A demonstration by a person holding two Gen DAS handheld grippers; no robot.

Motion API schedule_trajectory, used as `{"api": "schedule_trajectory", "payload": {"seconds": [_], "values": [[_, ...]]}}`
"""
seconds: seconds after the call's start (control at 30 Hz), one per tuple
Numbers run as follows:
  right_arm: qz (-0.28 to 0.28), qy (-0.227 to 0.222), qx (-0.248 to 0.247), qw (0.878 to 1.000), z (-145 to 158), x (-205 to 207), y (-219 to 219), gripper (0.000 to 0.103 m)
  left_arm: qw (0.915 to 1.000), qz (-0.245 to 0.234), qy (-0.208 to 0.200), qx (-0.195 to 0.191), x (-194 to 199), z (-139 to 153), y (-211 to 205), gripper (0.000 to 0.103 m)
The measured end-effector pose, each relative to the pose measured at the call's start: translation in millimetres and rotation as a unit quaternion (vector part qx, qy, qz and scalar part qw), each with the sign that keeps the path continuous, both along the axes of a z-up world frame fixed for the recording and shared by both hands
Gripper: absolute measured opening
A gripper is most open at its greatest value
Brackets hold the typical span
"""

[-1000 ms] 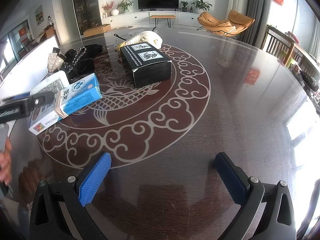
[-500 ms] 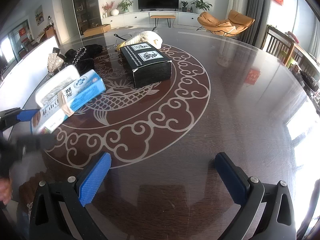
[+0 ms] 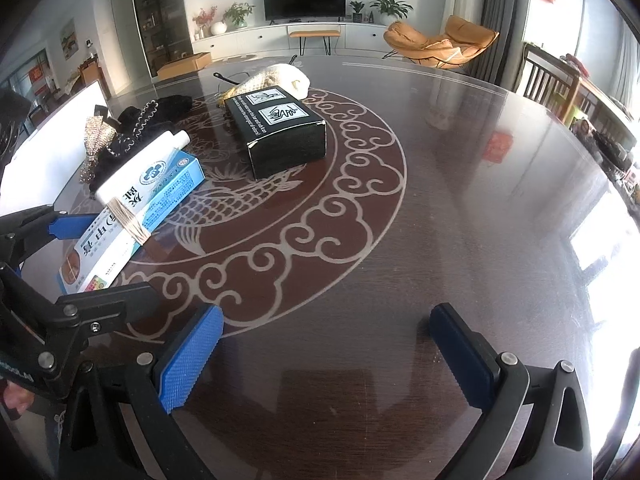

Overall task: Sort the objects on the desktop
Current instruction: 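Close the left tool on the blue-and-white nail cream box and lift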

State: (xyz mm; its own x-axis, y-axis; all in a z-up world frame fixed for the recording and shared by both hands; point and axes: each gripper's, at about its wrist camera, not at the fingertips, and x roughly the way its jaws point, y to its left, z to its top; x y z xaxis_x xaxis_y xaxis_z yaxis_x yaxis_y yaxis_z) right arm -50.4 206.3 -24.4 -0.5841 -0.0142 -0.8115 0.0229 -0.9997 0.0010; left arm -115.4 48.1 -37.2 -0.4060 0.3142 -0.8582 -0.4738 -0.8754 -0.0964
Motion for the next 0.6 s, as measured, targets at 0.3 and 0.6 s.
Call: {"api": "schedule_trajectory", "payload": {"seconds": [0.3,0.6], "values": [[-0.034,0.0,0.0,0.999,5,0,3,0.103,0.998,0.038,0.047,-0.016,9,6,5,0.041],[-0.033,-0.001,0.006,0.999,4,3,7,0.103,0.9902,0.121,0.069,-0.005,100,1,-65,0.041]]}}
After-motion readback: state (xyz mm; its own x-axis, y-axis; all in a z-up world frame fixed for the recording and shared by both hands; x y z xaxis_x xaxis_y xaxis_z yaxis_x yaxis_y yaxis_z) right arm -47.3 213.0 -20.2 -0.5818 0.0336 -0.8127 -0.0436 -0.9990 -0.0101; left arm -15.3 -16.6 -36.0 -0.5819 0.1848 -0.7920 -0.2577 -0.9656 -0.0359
